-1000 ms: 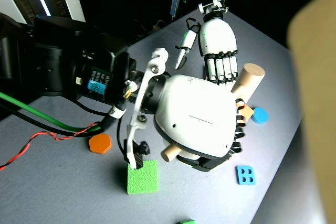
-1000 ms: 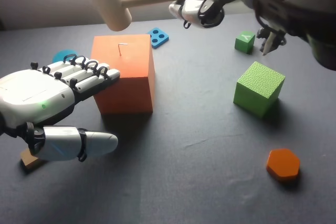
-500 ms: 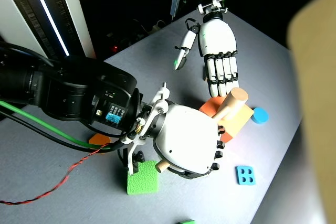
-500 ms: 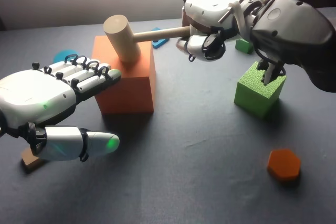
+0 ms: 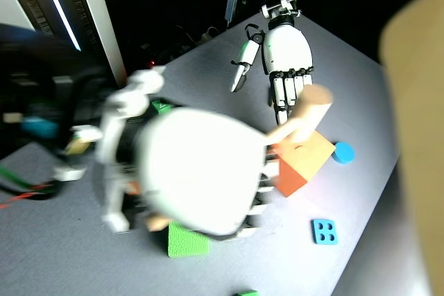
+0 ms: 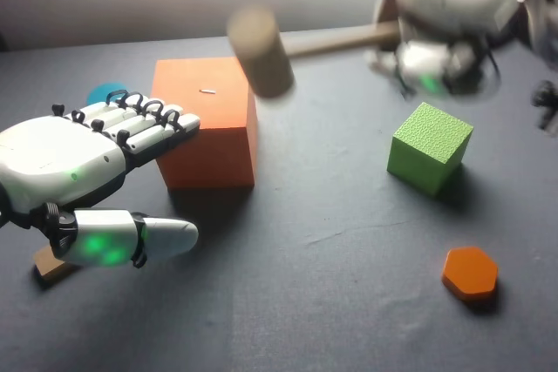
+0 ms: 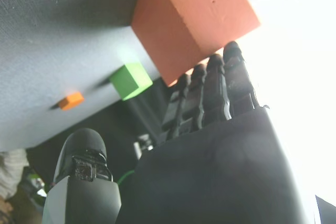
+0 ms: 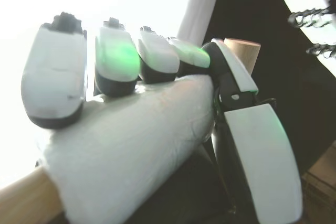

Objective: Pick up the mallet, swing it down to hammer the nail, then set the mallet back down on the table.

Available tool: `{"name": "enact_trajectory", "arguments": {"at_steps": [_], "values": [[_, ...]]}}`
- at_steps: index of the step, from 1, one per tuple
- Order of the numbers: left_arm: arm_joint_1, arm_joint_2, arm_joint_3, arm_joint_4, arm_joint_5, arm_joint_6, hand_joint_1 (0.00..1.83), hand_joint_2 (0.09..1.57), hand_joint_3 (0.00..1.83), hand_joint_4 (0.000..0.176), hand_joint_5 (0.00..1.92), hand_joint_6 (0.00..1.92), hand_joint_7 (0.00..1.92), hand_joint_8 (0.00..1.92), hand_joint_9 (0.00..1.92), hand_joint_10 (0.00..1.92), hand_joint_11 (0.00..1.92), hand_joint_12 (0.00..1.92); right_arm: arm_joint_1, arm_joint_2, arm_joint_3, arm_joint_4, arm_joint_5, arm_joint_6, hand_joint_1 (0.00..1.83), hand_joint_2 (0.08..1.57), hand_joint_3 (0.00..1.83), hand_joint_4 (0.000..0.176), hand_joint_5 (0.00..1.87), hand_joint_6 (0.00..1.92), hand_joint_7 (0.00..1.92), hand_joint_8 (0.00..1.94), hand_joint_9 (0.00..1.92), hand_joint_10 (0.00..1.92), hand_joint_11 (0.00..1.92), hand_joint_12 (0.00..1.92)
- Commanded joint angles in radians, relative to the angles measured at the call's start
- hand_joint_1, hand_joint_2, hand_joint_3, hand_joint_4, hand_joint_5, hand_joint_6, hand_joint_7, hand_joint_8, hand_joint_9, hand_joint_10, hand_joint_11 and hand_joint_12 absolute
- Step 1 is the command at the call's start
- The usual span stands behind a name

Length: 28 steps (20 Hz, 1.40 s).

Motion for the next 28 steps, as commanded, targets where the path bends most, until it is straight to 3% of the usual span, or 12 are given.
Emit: {"name": "enact_trajectory", "arguments": {"at_steps": [1, 3, 6, 14, 18, 22, 28], "values": [[-0.008, -0.004, 0.003, 0.003, -0.049, -0.006, 0.00, 1.17, 0.00, 0.000, 0.00, 0.00, 0.00, 0.00, 0.00, 0.00, 0.00, 0.00, -0.006, 0.019, -0.018, -0.155, 0.064, 0.083, 0.51, 1.51, 0.00, 0.000, 1.07, 1.92, 1.33, 1.94, 1.40, 1.92, 1.59, 1.92], [-0.012, -0.001, 0.004, 0.012, -0.050, -0.020, 0.00, 1.17, 0.00, 0.000, 0.00, 0.00, 0.00, 0.00, 0.00, 0.00, 0.00, 0.00, -0.043, 0.055, -0.028, -0.351, 0.038, 0.207, 0.48, 1.52, 0.00, 0.000, 1.07, 1.92, 1.34, 1.94, 1.41, 1.92, 1.60, 1.92], [-0.026, 0.002, 0.011, 0.037, -0.049, -0.055, 0.00, 1.16, 0.00, 0.000, 0.00, 0.00, 0.00, 0.00, 0.00, 0.00, 0.00, 0.00, -0.051, 0.067, -0.016, -0.481, -0.048, 0.309, 0.45, 1.53, 0.00, 0.000, 1.05, 1.92, 1.35, 1.94, 1.42, 1.92, 1.61, 1.92], [-0.103, 0.034, 0.020, 0.104, -0.032, -0.105, 0.00, 1.16, 0.00, 0.000, 0.00, 0.00, 0.00, 0.00, 0.00, 0.00, 0.00, 0.00, -0.127, -0.037, 0.021, -0.486, -0.032, 0.294, 0.51, 1.51, 0.00, 0.000, 1.04, 1.92, 1.32, 1.94, 1.40, 1.92, 1.59, 1.92], [-0.138, 0.043, 0.037, 0.204, -0.044, -0.179, 0.00, 1.17, 0.00, 0.000, 0.00, 0.00, 0.00, 0.00, 0.00, 0.00, 0.00, 0.00, -0.169, -0.124, 0.085, -0.485, -0.012, 0.290, 0.55, 1.51, 0.00, 0.000, 1.00, 1.92, 1.31, 1.94, 1.41, 1.92, 1.59, 1.92], [-0.143, 0.045, 0.048, 0.256, -0.120, -0.210, 0.00, 1.16, 0.00, 0.000, 0.00, 0.00, 0.00, 0.00, 0.00, 0.00, 0.00, 0.00, -0.178, -0.199, 0.138, -0.485, 0.014, 0.320, 0.49, 1.52, 0.01, 0.000, 1.02, 1.92, 1.33, 1.94, 1.42, 1.92, 1.61, 1.92], [-0.144, 0.065, 0.032, 0.297, -0.124, -0.225, 0.00, 1.16, 0.00, 0.000, 0.00, 0.00, 0.00, 0.00, 0.00, 0.00, 0.00, 0.00, -0.188, -0.300, 0.194, -0.485, 0.013, 0.323, 0.50, 1.52, 0.00, 0.000, 1.05, 1.92, 1.34, 1.94, 1.42, 1.92, 1.62, 1.92]]}}
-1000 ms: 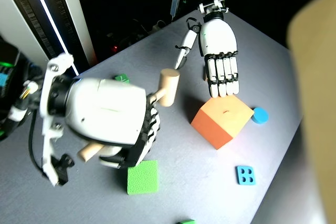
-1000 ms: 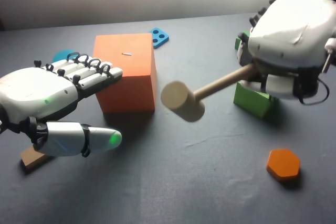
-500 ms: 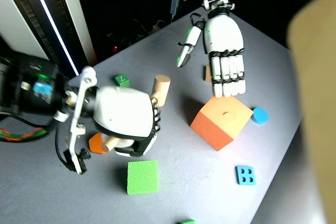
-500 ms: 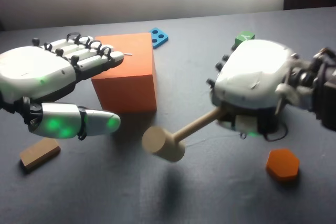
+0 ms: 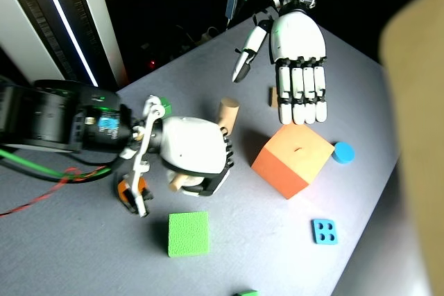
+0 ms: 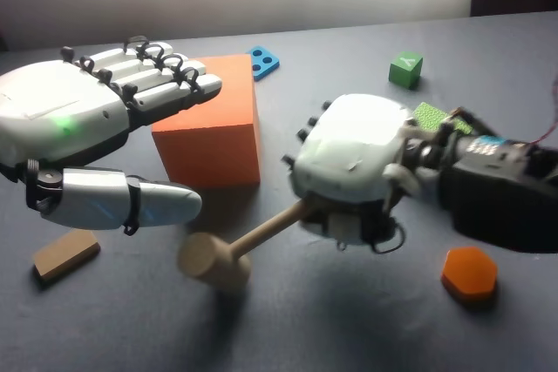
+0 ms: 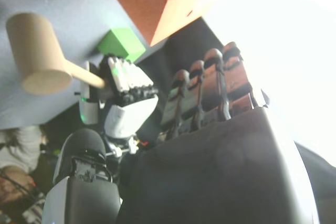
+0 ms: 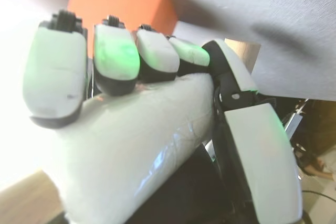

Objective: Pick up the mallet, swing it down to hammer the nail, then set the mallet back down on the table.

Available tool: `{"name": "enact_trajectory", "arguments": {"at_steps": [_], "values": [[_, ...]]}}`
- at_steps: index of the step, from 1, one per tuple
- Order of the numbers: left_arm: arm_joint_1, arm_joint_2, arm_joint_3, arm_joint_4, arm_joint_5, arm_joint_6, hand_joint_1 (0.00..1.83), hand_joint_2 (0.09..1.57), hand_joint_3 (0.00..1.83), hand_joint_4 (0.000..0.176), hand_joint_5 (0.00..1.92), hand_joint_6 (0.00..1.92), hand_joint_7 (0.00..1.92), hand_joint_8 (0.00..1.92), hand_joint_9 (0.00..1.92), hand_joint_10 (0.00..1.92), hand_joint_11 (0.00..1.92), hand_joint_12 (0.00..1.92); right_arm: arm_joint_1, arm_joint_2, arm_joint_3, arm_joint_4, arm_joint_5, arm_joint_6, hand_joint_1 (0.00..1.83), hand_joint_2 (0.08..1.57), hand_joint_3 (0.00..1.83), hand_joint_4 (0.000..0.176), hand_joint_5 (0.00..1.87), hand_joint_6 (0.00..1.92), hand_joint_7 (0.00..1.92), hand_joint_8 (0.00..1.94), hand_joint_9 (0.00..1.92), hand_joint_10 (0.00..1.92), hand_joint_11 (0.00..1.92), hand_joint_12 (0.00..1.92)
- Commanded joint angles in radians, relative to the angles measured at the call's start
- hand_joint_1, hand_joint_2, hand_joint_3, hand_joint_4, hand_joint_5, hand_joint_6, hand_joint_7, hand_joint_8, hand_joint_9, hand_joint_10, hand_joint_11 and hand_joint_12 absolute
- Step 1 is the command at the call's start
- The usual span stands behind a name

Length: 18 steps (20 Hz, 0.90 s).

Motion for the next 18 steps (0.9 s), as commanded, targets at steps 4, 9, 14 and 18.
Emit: {"name": "enact_trajectory", "arguments": {"at_steps": [4, 9, 14, 18], "values": [[-0.012, 0.016, -0.006, -0.017, -0.112, -0.002, 0.00, 1.16, 0.00, 0.000, 0.00, 0.00, 0.00, 0.00, 0.00, 0.00, 0.00, 0.00, 0.001, -0.022, 0.015, -0.011, 0.099, -0.023, 0.54, 1.49, 0.00, 0.000, 1.06, 1.92, 1.34, 1.94, 1.42, 1.92, 1.61, 1.92], [-0.016, 0.017, -0.010, -0.017, -0.107, -0.001, 0.00, 1.17, 0.00, 0.000, 0.00, 0.00, 0.00, 0.00, 0.00, 0.00, 0.00, 0.00, 0.000, -0.050, 0.045, -0.011, 0.063, -0.050, 0.58, 1.48, 0.00, 0.000, 1.02, 1.92, 1.32, 1.94, 1.40, 1.92, 1.59, 1.92], [-0.016, 0.018, -0.012, -0.017, -0.107, 0.000, 0.00, 1.16, 0.00, 0.000, 0.00, 0.00, 0.00, 0.00, 0.00, 0.00, 0.00, 0.00, -0.005, -0.057, 0.043, -0.011, 0.058, -0.071, 0.59, 1.48, 0.00, 0.000, 1.00, 1.92, 1.27, 1.94, 1.35, 1.92, 1.58, 1.92], [-0.016, 0.018, -0.014, -0.017, -0.103, 0.000, 0.00, 1.16, 0.00, 0.000, 0.00, 0.00, 0.00, 0.00, 0.00, 0.00, 0.00, 0.00, -0.014, -0.056, 0.034, -0.011, 0.058, -0.088, 0.57, 1.38, 0.00, 0.000, 0.63, 1.84, 0.82, 1.94, 0.93, 1.92, 1.19, 1.92]]}}
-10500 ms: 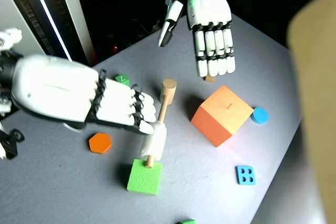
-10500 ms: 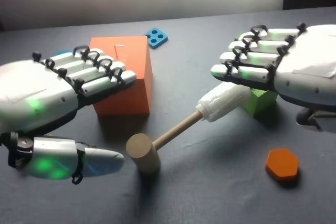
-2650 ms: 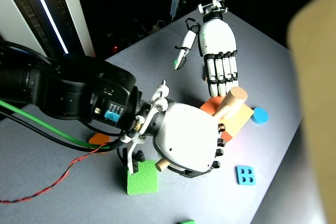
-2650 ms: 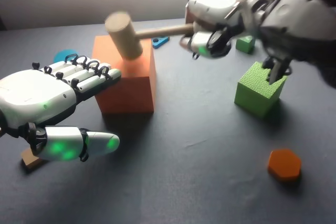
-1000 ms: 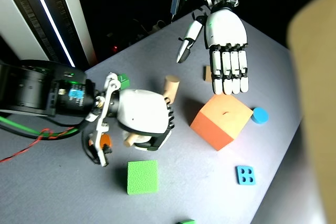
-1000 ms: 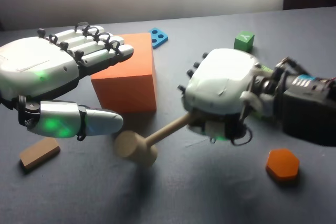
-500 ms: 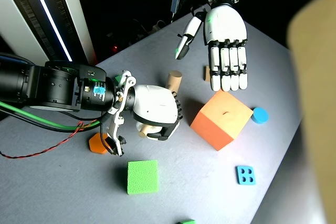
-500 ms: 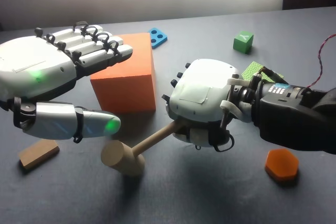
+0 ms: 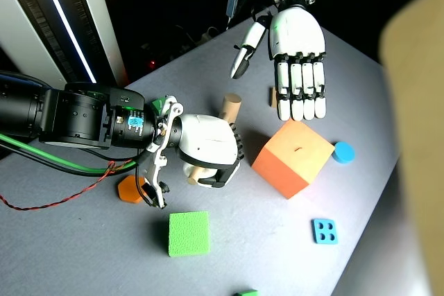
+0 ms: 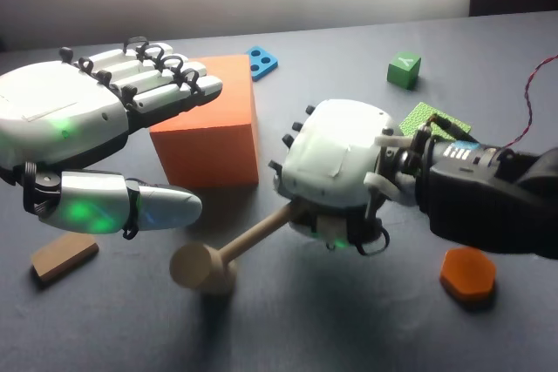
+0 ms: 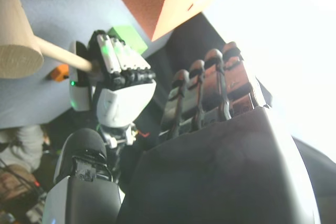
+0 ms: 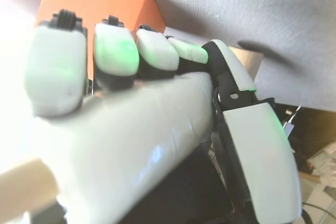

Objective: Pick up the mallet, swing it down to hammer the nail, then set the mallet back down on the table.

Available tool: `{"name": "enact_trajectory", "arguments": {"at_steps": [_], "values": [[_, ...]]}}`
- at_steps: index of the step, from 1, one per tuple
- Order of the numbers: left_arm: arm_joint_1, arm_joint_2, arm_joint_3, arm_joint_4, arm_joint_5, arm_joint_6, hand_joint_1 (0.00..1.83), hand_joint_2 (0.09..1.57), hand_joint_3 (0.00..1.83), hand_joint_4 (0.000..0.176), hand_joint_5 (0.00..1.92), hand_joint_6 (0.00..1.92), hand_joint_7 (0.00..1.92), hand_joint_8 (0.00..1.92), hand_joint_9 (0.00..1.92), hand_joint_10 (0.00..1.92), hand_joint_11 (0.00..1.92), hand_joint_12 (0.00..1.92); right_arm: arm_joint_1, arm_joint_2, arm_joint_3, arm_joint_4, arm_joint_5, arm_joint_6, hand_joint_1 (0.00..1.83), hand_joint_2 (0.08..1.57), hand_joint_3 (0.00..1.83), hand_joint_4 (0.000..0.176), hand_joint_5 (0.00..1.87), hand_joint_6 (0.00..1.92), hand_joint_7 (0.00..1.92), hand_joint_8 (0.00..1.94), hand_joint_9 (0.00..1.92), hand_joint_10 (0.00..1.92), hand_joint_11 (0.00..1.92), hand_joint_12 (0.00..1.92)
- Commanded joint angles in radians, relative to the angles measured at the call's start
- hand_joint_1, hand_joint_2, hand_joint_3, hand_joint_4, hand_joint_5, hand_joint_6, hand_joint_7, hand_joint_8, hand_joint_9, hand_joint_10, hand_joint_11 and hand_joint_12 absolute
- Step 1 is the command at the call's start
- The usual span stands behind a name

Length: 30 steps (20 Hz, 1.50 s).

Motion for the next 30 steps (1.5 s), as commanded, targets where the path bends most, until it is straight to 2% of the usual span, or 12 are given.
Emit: {"name": "enact_trajectory", "arguments": {"at_steps": [1, 4, 5, 6, 11, 14, 20, 24, 27, 28, 29, 30], "values": [[-0.013, 0.009, -0.001, -0.023, -0.107, -0.001, 0.00, 1.16, 0.00, 0.000, 0.00, 0.00, 0.00, 0.00, 0.00, 0.00, 0.00, 0.00, 0.000, -0.003, -0.013, -0.019, 0.064, -0.016, 0.77, 1.36, 0.01, 0.015, 0.58, 1.68, 0.64, 1.73, 0.65, 1.83, 0.76, 1.90], [-0.013, 0.010, -0.002, -0.023, -0.106, -0.001, 0.00, 1.16, 0.00, 0.000, 0.00, 0.00, 0.00, 0.00, 0.00, 0.00, 0.00, 0.00, -0.007, -0.001, -0.026, -0.019, 0.069, -0.020, 0.78, 1.40, 0.00, 0.048, 0.50, 1.70, 0.43, 1.28, 0.39, 1.44, 0.29, 1.65], [-0.012, 0.010, -0.002, -0.023, -0.106, -0.001, 0.00, 1.17, 0.00, 0.000, 0.00, 0.00, 0.00, 0.00, 0.00, 0.00, 0.00, 0.00, -0.009, 0.000, -0.030, -0.019, 0.070, -0.020, 0.61, 1.38, 0.00, 0.000, 0.38, 1.11, 0.37, 1.12, 0.33, 1.30, 0.21, 1.53], [-0.012, 0.010, -0.002, -0.023, -0.106, -0.001, 0.00, 1.17, 0.00, 0.000, 0.00, 0.00, 0.00, 0.00, 0.00, 0.00, 0.00, 0.00, -0.012, 0.002, -0.033, -0.019, 0.071, -0.020, 0.55, 1.39, 0.00, 0.000, 0.41, 0.74, 0.40, 0.89, 0.36, 1.09, 0.20, 1.40], [-0.010, 0.010, -0.002, -0.023, -0.104, -0.001, 0.00, 1.16, 0.00, 0.000, 0.00, 0.00, 0.00, 0.00, 0.00, 0.00, 0.00, 0.00, -0.019, 0.033, -0.075, -0.019, 0.092, -0.010, 0.38, 1.38, 0.00, 0.000, 0.38, 0.08, 0.45, 0.08, 0.36, 0.31, 0.00, 1.12], [-0.010, 0.010, -0.001, -0.023, -0.104, -0.002, 0.00, 1.16, 0.00, 0.000, 0.01, 0.01, 0.02, 0.01, 0.00, 0.00, 0.00, 0.00, -0.016, 0.056, -0.091, -0.019, 0.097, 0.010, 0.49, 1.35, 0.00, 0.000, 0.34, 0.00, 0.39, 0.00, 0.34, 0.08, 0.00, 0.88], [-0.011, 0.009, -0.001, -0.023, -0.104, -0.004, 0.00, 1.16, 0.00, 0.000, 0.00, 0.00, 0.00, 0.00, 0.00, 0.00, 0.00, 0.00, -0.014, 0.101, -0.105, 0.016, 0.108, 0.014, 0.55, 1.27, 0.00, 0.000, 0.10, 0.00, 0.11, 0.00, 0.08, 0.00, 0.00, 0.14], [-0.011, 0.009, -0.001, -0.023, -0.104, -0.004, 0.00, 1.16, 0.00, 0.000, 0.00, 0.00, 0.00, 0.00, 0.00, 0.00, 0.00, 0.00, 0.029, 0.199, -0.168, 0.177, 0.066, -0.020, 0.57, 1.25, 0.00, 0.000, 0.08, 0.00, 0.11, 0.00, 0.07, 0.00, 0.00, 0.06], [-0.011, 0.009, -0.002, -0.023, -0.104, -0.005, 0.00, 1.18, 0.01, 0.000, 0.01, 0.00, 0.00, 0.00, 0.00, 0.00, 0.00, 0.00, 0.066, 0.323, -0.258, 0.268, -0.002, -0.022, 0.51, 1.24, 0.00, 0.000, 0.14, 0.01, 0.19, 0.01, 0.15, 0.01, 0.00, 0.25], [-0.011, 0.009, -0.002, -0.023, -0.106, -0.006, 0.00, 1.18, 0.00, 0.000, 0.10, 0.01, 0.16, 0.01, 0.12, 0.03, 0.03, 0.03, 0.084, 0.368, -0.289, 0.299, -0.048, -0.022, 0.50, 1.23, 0.00, 0.000, 0.16, 0.01, 0.22, 0.01, 0.18, 0.01, 0.00, 0.34], [-0.011, 0.009, -0.003, -0.023, -0.106, -0.007, 0.00, 1.22, 0.00, 0.000, 0.32, 0.07, 0.33, 0.31, 0.24, 0.34, 0.00, 0.48, 0.107, 0.428, -0.329, 0.344, -0.092, -0.022, 0.51, 1.22, 0.00, 0.000, 0.28, 0.04, 0.38, 0.06, 0.34, 0.09, 0.00, 0.65], [-0.011, 0.010, -0.004, -0.023, -0.106, -0.007, 0.10, 1.20, 0.00, 0.000, 0.28, 0.51, 0.27, 0.91, 0.18, 0.93, 0.00, 0.66, 0.123, 0.470, -0.357, 0.346, -0.110, -0.026, 0.51, 1.20, 0.00, 0.000, 0.36, 0.03, 0.46, 0.15, 0.35, 0.39, 0.00, 0.94]]}}
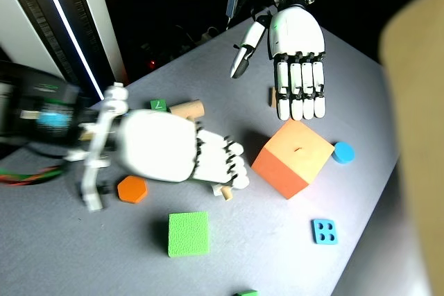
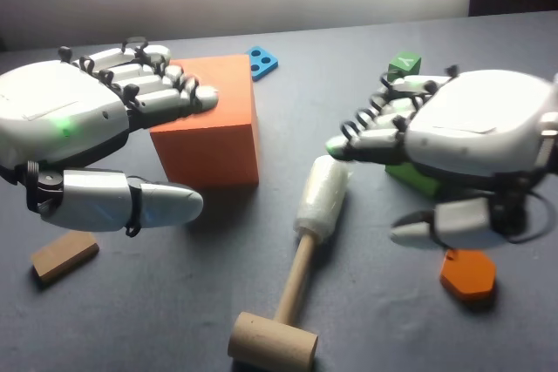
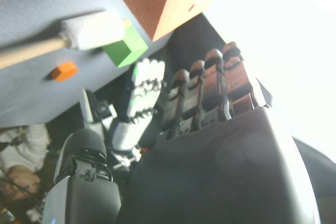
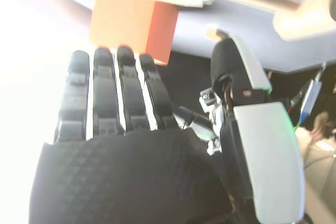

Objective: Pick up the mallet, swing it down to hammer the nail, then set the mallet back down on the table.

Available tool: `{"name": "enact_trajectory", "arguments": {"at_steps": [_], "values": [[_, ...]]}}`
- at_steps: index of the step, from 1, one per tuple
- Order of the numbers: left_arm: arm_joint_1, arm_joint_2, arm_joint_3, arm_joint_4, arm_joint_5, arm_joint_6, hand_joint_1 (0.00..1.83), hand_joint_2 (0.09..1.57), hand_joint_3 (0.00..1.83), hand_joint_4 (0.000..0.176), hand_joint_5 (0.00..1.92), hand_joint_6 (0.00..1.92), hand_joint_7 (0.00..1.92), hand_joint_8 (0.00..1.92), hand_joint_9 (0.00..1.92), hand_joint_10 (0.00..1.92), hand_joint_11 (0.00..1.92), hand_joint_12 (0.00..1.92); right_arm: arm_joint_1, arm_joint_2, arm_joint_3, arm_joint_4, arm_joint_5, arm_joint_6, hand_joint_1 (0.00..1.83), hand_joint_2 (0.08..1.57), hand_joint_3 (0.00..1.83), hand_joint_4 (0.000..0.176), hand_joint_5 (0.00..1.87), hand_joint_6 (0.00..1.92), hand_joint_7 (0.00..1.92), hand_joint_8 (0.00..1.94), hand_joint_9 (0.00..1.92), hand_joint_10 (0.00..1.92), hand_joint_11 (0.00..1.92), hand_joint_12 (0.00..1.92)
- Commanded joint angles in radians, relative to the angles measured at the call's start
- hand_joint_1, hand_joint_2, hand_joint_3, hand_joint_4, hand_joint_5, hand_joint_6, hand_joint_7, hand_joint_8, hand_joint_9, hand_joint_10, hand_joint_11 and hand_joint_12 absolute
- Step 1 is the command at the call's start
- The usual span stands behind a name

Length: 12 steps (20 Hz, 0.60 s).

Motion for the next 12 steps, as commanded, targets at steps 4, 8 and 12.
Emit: {"name": "enact_trajectory", "arguments": {"at_steps": [4, 8, 12], "values": [[-0.012, 0.014, -0.005, -0.020, -0.107, -0.007, 0.29, 1.15, 0.00, 0.000, 0.26, 1.92, 0.24, 1.92, 0.20, 1.92, 0.12, 1.91, 0.045, 0.105, -0.066, -0.003, 0.058, -0.041, 0.52, 1.23, 0.00, 0.000, 0.01, 1.74, 0.00, 1.89, 0.00, 1.91, 0.04, 1.92], [-0.015, 0.018, -0.003, -0.020, -0.133, -0.009, 0.19, 1.17, 0.00, 0.000, 0.28, 1.80, 0.28, 1.92, 0.30, 1.92, 0.31, 1.92, 0.029, 0.208, -0.109, -0.003, 0.052, -0.107, 0.51, 1.19, 0.00, 0.000, 0.13, 1.92, 0.03, 1.94, 0.15, 1.92, 0.26, 1.92], [-0.020, 0.018, -0.017, -0.020, -0.134, -0.011, 0.21, 1.19, 0.00, 0.000, 1.39, 1.91, 1.46, 1.86, 1.48, 1.92, 1.43, 1.92, 0.028, 0.222, -0.103, -0.003, 0.066, -0.108, 0.32, 1.18, 0.00, 0.000, 0.71, 1.92, 0.72, 1.94, 0.73, 1.92, 0.80, 1.92]]}}
